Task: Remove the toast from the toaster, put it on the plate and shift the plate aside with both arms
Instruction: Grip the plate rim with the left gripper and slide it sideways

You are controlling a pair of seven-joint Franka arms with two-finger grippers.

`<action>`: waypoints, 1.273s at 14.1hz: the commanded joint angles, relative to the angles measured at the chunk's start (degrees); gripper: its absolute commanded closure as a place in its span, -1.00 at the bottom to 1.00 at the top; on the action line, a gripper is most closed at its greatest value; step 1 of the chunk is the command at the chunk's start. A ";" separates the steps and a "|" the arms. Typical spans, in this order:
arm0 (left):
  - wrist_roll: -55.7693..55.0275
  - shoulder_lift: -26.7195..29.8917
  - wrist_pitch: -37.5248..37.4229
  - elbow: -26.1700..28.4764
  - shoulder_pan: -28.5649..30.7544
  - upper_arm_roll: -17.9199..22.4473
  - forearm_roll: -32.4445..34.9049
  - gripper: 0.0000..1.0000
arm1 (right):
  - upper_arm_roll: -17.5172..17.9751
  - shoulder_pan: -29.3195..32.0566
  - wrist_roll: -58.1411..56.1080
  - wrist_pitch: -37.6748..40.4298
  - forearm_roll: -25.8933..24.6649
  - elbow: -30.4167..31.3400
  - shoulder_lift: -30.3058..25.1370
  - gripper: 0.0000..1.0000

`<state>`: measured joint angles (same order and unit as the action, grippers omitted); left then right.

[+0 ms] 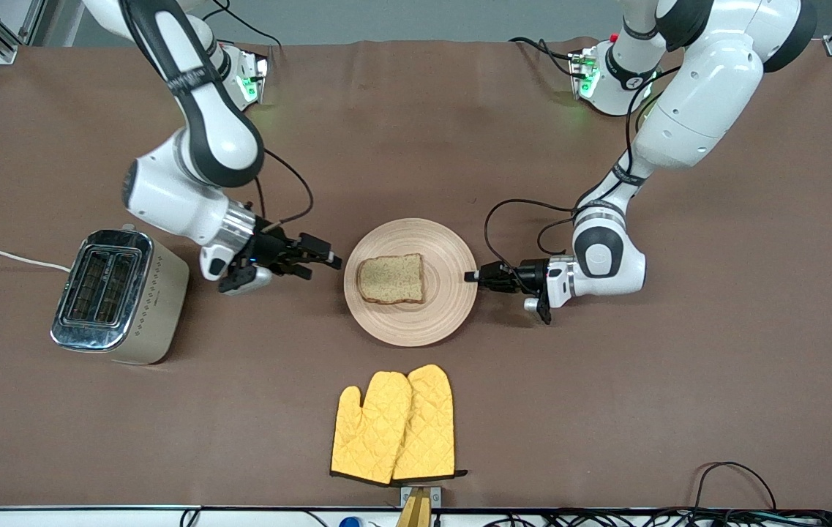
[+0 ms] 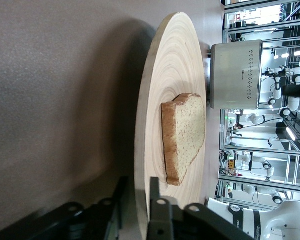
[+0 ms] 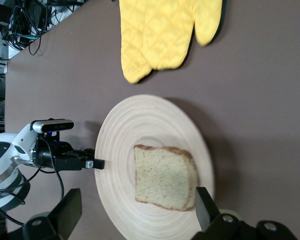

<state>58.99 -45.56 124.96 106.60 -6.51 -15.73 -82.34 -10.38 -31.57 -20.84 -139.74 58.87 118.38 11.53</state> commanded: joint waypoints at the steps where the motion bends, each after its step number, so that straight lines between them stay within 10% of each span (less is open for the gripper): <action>1: 1.31 0.20 0.99 -0.17 -0.35 -0.09 -1.42 1.00 | -3.23 4.04 -0.69 5.85 -10.30 3.17 -7.64 -1.00; 9: -0.01 10.31 -0.58 2.03 10.62 0.00 0.33 0.99 | -5.00 20.92 0.01 36.62 -44.07 -16.75 -13.64 -1.00; 18: -2.72 9.70 -14.89 -2.26 39.17 0.35 22.89 0.99 | -4.56 23.92 5.97 51.57 -57.19 -32.68 -13.11 -1.00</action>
<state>58.72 -36.49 115.48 106.33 28.02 -14.64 -63.01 -16.03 -8.33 -18.67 -92.47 3.46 89.72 -2.65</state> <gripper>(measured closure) 0.899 0.000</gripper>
